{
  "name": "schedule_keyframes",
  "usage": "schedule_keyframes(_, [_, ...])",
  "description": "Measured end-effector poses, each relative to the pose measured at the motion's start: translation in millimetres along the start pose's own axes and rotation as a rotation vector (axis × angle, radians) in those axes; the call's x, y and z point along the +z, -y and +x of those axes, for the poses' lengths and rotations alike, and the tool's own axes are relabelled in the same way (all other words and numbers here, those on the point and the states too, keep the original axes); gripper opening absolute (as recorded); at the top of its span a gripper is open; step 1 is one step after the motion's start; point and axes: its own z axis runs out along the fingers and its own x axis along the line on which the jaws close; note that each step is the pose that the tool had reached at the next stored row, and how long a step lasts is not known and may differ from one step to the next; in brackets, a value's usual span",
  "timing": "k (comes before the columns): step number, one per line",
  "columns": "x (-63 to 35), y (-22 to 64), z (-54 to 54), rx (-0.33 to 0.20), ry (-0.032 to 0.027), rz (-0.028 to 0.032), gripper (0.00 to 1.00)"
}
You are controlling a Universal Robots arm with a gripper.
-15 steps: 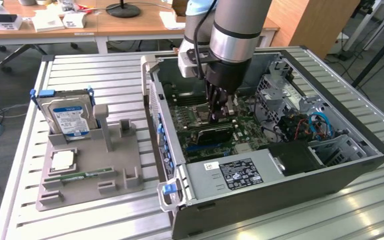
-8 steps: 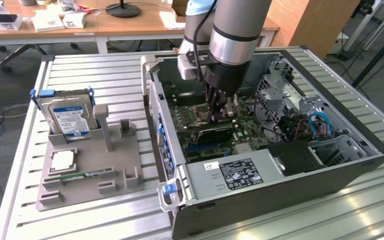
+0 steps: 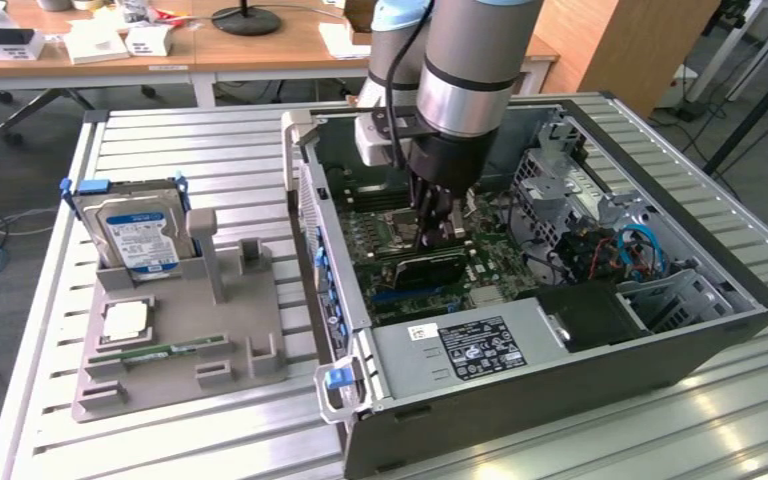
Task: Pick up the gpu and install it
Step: 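Press down on the gpu until it lock into place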
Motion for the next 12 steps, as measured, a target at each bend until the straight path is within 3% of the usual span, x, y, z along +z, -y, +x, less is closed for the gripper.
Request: schedule_keyframes(12, [6.9,-0.9,-5.7,0.000,-0.0001,0.0000,0.10])
